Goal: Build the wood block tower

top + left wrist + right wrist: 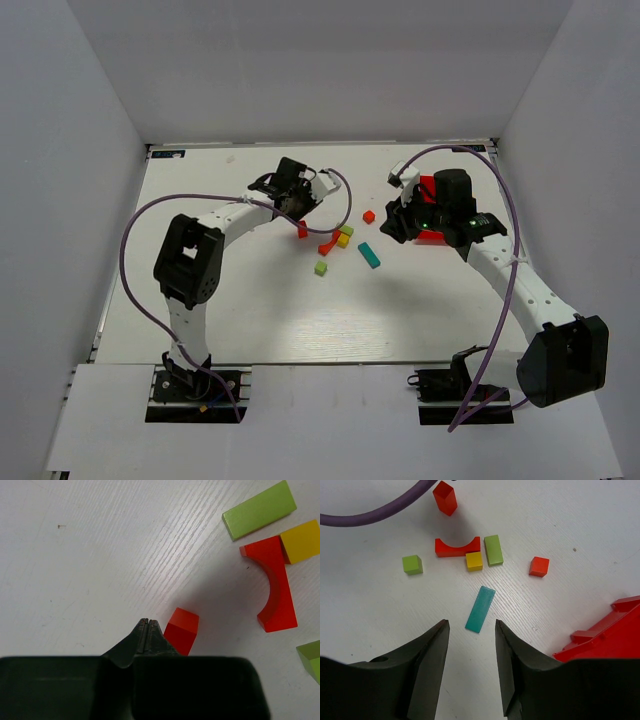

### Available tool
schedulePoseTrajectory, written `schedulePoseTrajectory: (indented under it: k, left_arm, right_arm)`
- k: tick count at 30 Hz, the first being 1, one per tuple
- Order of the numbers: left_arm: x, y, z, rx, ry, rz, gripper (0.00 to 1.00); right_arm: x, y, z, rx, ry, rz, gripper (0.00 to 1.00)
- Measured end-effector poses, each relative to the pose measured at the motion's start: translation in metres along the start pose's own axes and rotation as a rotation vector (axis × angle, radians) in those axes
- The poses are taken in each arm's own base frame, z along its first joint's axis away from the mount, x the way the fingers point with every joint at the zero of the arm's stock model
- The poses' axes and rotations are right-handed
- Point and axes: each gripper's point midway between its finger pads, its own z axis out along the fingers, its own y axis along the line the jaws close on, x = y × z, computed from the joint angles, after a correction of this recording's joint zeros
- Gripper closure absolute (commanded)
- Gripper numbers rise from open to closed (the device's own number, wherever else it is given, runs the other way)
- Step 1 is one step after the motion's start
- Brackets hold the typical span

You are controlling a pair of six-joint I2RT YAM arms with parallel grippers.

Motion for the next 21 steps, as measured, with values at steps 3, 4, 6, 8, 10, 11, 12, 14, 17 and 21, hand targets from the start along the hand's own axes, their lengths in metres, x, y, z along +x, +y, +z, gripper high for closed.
schedulePoseTrajectory:
  k: [3,4,6,8,10,11,12,14,17,21]
  left_arm:
    - [0.002,-0.001,0.004,0.005,0.008,-0.001,1.00]
    - [0.002,-0.001,0.005,0.008,0.012,-0.002,1.00]
    - [0.003,-0.001,0.008,0.013,0.014,-0.002,1.00]
    - [0.004,-0.002,0.012,0.020,0.019,-0.003,1.00]
    - [0.005,-0.003,0.015,0.026,0.024,-0.004,1.00]
    - [0.006,-0.004,0.015,0.030,0.026,-0.004,1.00]
    - [0.007,-0.005,0.015,0.034,0.029,-0.005,1.00]
    - [0.007,-0.007,0.015,0.042,0.032,-0.006,1.00]
    - [0.008,-0.009,0.015,0.054,0.034,-0.006,1.00]
    - [0.009,-0.011,0.015,0.064,0.035,-0.006,1.00]
  right_arm:
    - [0.000,0.000,0.000,0.000,0.000,-0.001,0.52]
    - [0.000,0.000,0.000,-0.001,0.000,-0.002,0.52]
    - [0.000,0.000,0.000,-0.003,-0.001,-0.003,0.52]
    - [0.000,0.001,0.000,-0.005,-0.002,-0.005,0.52]
    - [0.000,0.001,0.000,-0.006,-0.002,-0.008,0.52]
    - [0.000,0.001,0.000,-0.006,-0.002,-0.008,0.52]
    - [0.000,0.001,0.000,-0.006,-0.002,-0.009,0.52]
    - [0.000,0.001,0.000,-0.006,-0.002,-0.011,0.52]
    - [0.000,0.001,0.000,-0.006,-0.002,-0.011,0.52]
    - [0.000,0.001,0.000,-0.006,-0.002,-0.011,0.52]
